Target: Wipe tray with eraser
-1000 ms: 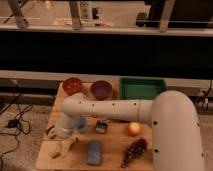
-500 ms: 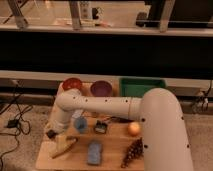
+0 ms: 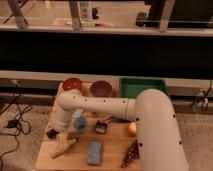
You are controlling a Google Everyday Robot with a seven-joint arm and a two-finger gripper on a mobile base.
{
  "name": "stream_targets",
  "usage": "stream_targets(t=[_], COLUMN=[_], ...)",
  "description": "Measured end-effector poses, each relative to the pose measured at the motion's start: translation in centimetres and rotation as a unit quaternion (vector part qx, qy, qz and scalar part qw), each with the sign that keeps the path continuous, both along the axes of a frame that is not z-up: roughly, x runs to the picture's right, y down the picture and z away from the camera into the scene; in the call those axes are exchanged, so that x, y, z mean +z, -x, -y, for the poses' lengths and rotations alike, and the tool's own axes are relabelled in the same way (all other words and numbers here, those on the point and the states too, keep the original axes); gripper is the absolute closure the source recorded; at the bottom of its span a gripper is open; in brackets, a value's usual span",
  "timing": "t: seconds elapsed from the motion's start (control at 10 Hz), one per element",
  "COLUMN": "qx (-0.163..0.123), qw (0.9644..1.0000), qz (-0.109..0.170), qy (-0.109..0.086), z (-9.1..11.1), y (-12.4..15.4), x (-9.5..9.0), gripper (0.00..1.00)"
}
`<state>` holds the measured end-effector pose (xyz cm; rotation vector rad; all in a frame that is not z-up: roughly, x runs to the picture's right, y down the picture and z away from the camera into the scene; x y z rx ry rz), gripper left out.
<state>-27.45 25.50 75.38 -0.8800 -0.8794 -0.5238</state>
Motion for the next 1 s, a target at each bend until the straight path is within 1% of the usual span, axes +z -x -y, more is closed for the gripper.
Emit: stream_targets(t=[0.5, 0.6, 0.7, 0.9, 1.0], qx=[-0.001, -0.005, -0.011, -0.023, -0.025], qw=[1.0, 1.0, 0.9999, 0.9997, 0.9996], qz=[0.0, 0.0, 0.0, 0.005, 0.006], qy=[0.0, 0.002, 0.005, 0.007, 0.005], z=[0.0, 0.1, 0.4, 1.4, 2.1], y=[0.1, 0.5, 1.4, 3.3, 3.4], x=[0.1, 0.6, 1.5, 3.4, 3.9], gripper=[0.2, 0.2, 0.2, 0.2, 0.2])
